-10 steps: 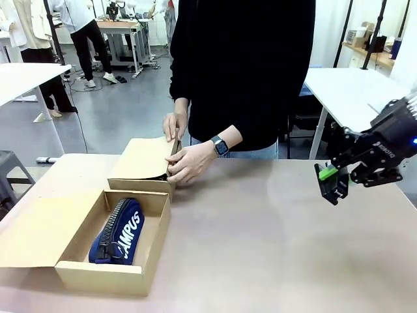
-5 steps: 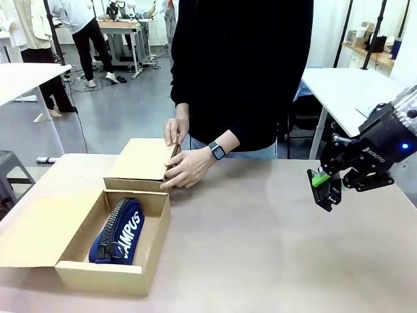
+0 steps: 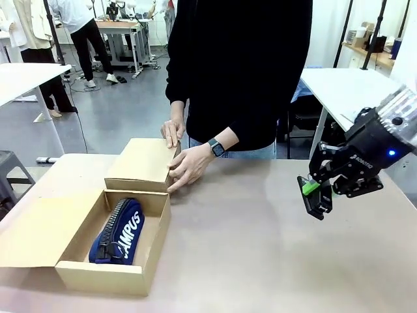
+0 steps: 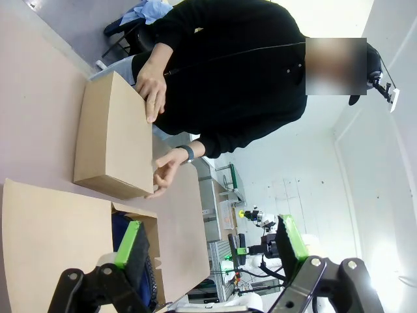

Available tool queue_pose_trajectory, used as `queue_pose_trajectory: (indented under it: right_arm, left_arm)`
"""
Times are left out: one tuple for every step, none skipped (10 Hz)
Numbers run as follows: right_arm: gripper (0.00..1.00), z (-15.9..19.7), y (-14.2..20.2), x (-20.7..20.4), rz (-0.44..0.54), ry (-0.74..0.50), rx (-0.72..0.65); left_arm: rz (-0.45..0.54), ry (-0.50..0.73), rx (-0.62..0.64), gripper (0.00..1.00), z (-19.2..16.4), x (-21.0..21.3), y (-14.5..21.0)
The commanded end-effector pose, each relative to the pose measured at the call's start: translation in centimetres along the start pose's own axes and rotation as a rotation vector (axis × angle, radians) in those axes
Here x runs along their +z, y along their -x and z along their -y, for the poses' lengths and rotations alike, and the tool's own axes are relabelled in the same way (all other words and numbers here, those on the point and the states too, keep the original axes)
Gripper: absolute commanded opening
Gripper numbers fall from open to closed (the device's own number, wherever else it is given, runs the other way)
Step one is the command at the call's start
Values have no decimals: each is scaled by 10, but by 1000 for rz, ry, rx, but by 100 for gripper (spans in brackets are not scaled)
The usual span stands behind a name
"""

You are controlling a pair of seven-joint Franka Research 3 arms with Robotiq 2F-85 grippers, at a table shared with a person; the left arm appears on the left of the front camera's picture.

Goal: Place items inside the box.
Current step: Pick up a Pencil pouch or Stapler and place it inside the Mailer Box closest to the robot.

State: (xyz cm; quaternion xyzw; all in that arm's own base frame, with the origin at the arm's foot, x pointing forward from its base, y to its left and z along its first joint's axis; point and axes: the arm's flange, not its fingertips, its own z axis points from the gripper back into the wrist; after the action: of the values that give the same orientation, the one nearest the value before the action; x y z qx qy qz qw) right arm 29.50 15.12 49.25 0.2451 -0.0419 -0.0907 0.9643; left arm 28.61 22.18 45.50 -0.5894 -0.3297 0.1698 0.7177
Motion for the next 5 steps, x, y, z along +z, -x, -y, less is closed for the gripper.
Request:
queue_pose_trajectory:
  right_arm:
    - [33, 58, 52, -40, 34, -33, 1]
    - [33, 70, 52, -40, 37, -53, -42]
    - [33, 80, 55, -38, 44, -79, -66]
    - [33, 81, 56, -41, 35, -66, -59]
    - [33, 68, 53, -47, 23, -60, -21]
  left_arm:
    - [12, 23, -19, 100, 0, -2, 0]
    - [12, 23, -19, 100, 0, -2, 0]
    - [12, 23, -19, 100, 0, -2, 0]
    - [12, 23, -19, 100, 0, -2, 0]
    - [12, 23, -19, 100, 0, -2, 0]
